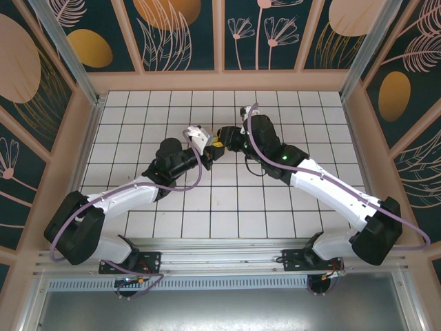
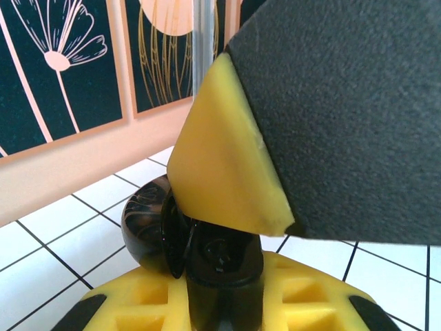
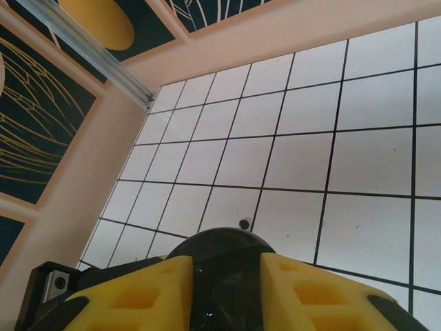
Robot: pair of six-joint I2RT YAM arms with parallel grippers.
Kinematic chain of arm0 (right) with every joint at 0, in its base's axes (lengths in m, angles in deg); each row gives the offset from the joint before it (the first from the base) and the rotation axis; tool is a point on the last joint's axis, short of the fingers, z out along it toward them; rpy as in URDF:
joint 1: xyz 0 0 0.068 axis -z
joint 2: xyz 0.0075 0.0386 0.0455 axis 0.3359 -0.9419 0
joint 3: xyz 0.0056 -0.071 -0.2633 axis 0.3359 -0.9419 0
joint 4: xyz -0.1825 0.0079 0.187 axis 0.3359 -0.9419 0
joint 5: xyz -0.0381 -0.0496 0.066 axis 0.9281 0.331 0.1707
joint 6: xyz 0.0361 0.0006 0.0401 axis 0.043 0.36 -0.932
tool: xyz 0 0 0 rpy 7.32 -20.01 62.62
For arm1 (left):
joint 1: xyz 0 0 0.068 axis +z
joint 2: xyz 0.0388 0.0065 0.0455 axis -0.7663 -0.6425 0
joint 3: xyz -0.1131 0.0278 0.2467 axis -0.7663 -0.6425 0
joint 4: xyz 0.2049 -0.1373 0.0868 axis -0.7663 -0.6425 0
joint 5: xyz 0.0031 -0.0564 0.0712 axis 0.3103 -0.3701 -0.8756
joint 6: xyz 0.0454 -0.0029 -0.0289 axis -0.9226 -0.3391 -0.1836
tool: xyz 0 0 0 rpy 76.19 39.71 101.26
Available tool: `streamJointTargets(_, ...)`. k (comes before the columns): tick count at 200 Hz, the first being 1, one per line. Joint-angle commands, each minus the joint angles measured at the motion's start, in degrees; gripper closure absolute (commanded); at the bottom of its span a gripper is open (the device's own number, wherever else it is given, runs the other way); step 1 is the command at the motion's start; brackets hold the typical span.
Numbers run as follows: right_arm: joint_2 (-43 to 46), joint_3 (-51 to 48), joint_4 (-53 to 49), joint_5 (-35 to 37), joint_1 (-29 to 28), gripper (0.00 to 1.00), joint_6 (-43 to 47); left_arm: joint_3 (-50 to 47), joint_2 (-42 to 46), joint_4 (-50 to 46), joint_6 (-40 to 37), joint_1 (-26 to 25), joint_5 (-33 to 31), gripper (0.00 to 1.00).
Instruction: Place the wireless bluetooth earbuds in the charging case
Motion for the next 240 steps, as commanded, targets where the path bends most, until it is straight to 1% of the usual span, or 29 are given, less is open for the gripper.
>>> streamJointTargets(1,0.1,2.3,-2.6,-1.3,-0.5,0.67,-1.4,2.2,2.1,3.9,-1.4,-0.5,1.3,1.00)
streamJointTargets(54,-0.1,4.9,-4.8,-1.1,-0.5,0.62,-1.8,1.9,2.2,4.0,-1.2,-0.4,1.5,1.00)
streamJointTargets(140,-1.6,8.8,-8.4,-1.8,-0.4,0.60,-1.8,1.9,2.5,3.9,-1.4,-0.4,1.5,1.00)
streamJointTargets(172,-1.6,10.0,-9.7,-2.5,-0.4,0.55,-2.4,1.6,2.6,3.5,-1.9,-0.5,1.2,1.00)
streamJointTargets(240,-0.7,11.3,-11.6,-3.4,-0.1,0.53,-3.1,1.5,3.6,2.4,-2.7,-0.5,0.3,1.00)
